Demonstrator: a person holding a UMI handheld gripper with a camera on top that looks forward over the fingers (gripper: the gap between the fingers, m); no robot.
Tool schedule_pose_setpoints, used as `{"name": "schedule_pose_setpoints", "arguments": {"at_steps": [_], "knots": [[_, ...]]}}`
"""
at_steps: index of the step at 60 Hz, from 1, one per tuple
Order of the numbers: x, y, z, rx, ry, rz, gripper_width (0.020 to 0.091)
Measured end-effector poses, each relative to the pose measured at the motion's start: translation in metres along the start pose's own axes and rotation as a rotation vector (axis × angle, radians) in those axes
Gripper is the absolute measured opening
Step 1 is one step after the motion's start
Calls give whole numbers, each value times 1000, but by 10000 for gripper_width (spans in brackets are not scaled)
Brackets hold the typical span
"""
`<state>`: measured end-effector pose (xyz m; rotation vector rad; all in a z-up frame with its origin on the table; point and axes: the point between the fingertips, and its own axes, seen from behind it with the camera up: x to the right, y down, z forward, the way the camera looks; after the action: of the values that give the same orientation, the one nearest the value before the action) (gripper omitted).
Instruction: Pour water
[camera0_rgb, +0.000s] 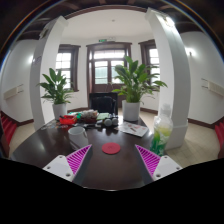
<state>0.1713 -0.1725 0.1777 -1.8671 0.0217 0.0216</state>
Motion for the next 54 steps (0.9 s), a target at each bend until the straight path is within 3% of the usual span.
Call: {"name": "schedule_pose_setpoints", "arguments": {"at_steps": [16, 22, 31, 37, 44, 46, 54], "knots": [[123, 8, 18, 60, 203, 1, 854], [141, 3, 43, 90, 210, 32, 852], [141, 15, 82, 36, 165, 6, 841], [147, 4, 95, 79, 159, 6, 743], [179, 16, 105, 115, 189, 7, 536], [189, 20, 116, 129, 184, 10, 528], [215, 24, 131, 173, 181, -20, 388]]}}
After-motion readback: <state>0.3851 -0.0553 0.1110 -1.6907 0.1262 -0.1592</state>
